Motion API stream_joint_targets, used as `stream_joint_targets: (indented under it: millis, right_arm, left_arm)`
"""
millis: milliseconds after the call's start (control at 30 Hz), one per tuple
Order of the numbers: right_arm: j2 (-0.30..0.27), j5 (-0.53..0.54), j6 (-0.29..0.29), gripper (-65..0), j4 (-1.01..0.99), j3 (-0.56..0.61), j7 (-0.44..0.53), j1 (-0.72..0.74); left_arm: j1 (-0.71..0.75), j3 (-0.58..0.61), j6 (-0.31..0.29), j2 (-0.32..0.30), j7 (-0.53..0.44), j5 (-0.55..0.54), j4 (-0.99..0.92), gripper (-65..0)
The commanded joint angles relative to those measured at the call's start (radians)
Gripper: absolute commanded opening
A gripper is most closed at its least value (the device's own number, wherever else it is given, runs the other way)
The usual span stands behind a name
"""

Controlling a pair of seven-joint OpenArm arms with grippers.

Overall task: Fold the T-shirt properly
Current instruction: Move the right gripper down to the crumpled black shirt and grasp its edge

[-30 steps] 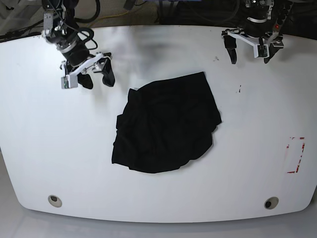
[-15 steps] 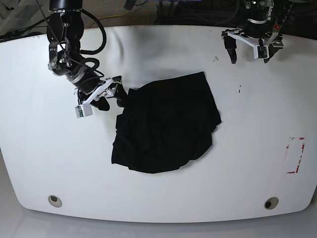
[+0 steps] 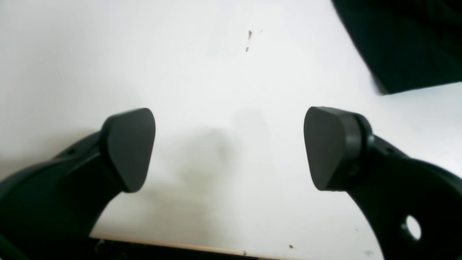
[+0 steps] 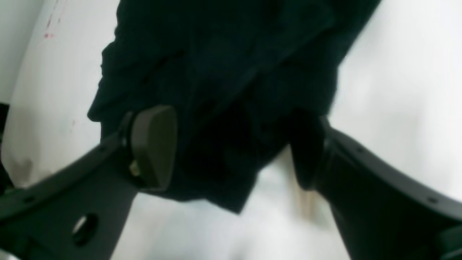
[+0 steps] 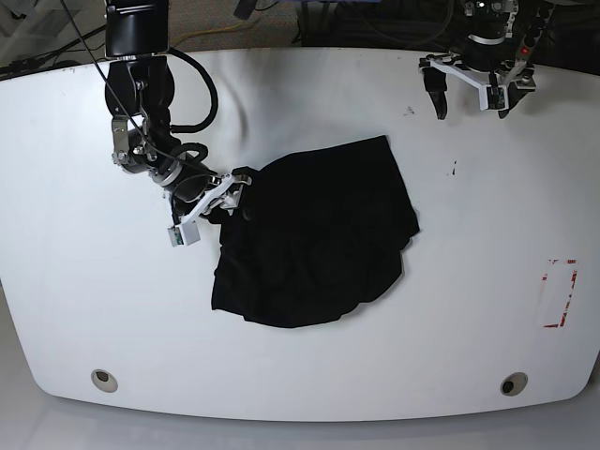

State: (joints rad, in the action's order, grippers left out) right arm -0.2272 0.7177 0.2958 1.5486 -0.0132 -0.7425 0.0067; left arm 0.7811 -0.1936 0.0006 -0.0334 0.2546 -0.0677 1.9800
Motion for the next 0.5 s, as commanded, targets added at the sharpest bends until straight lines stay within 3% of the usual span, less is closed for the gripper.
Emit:
stream_joint_targets:
  millis: [0, 367, 433, 467]
  right_arm:
    - [0.001, 0.016, 0.012, -18.4, -0.035, -0.003, 0.022, 0.049]
    - [0.024, 0.013, 0.004, -18.9, -0.147, 0.052, 0.034, 0.128]
    - [0.024, 0.013, 0.004, -23.0, -0.165, 0.058, 0.053, 0.140]
    - [0.024, 0.013, 0.004, -28.4, -0.173, 0.058, 0.067, 0.143]
  left_arm:
    - [0.007, 0.001, 0.005, -0.004, -0.021, 0.004, 0.015, -3.1]
    - [0.002, 0.024, 0.005, -0.001, -0.021, 0.004, 0.015, -3.1]
    - [0.002, 0.035, 0.005, -0.004, -0.021, 0.004, 0.015, -3.1]
    - [0.002, 0.042, 0.005, -0.004, -0.021, 0.004, 0.015, -3.1]
